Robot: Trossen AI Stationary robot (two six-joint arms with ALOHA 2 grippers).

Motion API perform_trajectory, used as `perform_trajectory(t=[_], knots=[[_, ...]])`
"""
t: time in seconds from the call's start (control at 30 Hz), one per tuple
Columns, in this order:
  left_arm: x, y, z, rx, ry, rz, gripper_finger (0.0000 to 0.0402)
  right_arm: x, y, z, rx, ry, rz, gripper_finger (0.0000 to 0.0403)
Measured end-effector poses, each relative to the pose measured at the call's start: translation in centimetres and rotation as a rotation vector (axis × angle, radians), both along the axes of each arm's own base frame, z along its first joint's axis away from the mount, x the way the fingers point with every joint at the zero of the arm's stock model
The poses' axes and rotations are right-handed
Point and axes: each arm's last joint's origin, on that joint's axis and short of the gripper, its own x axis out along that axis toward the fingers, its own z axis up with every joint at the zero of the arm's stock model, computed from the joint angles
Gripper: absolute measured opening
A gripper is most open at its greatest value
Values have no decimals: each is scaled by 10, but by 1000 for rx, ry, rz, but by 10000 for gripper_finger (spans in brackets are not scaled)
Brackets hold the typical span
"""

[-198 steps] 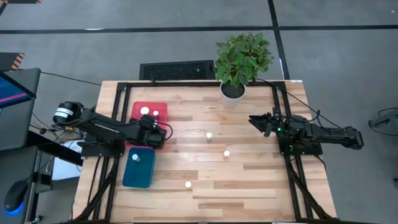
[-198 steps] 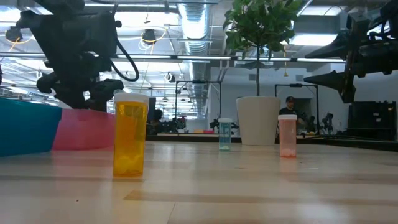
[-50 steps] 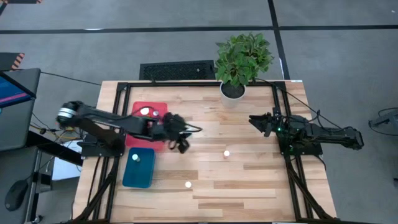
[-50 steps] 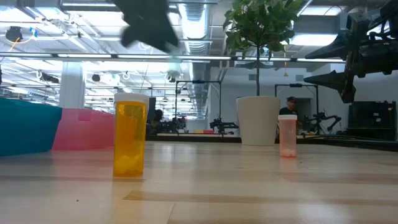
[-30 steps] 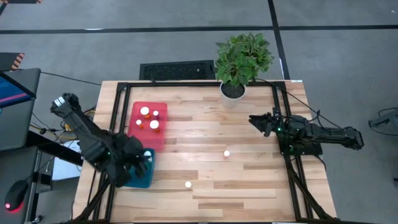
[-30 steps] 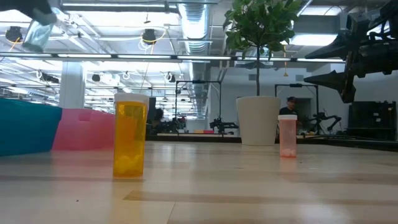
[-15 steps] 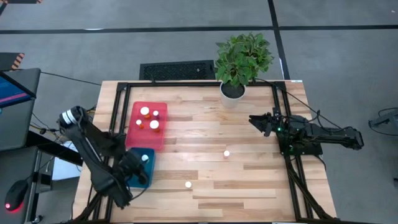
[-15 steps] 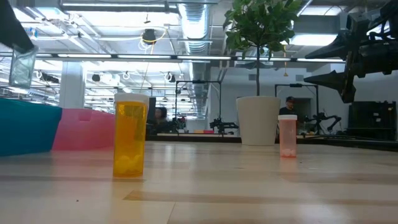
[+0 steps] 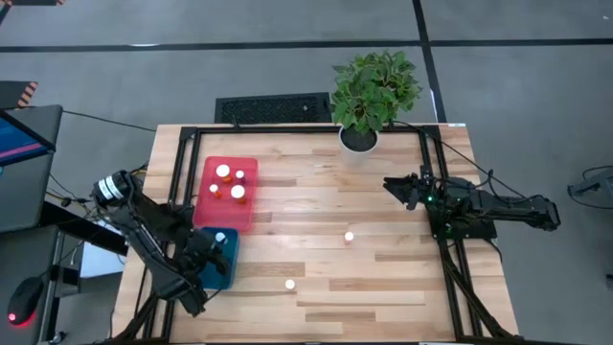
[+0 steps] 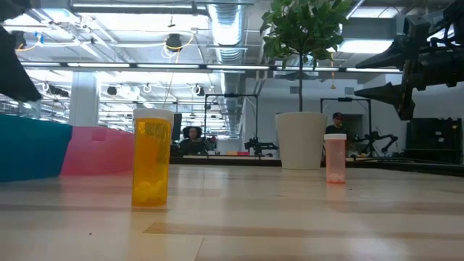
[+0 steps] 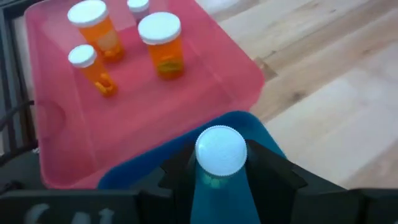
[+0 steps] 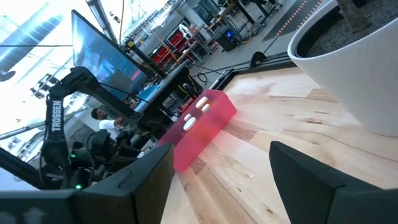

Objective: Pick and place medicine bottles into bin by pill shape (circle, oval)
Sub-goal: Put the blue tablet bottle into the blue bin

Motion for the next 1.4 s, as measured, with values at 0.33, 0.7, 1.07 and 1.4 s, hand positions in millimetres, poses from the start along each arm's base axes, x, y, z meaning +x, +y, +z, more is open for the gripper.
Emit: perform_trajectory(t=[0.33, 0.7, 1.07, 1.4], knots=[[0, 6, -23, -59, -10, 4, 119, 0, 0, 0, 13, -5, 0, 276], [-4, 12, -35, -74, 2, 12, 119, 0, 0, 0, 10, -3, -1, 276], [-4, 12, -37, -72, 20, -11, 119, 0, 0, 0, 10, -3, -1, 276], [-3, 10, -36, -87, 18, -5, 157, 0, 0, 0, 10, -3, -1, 276]])
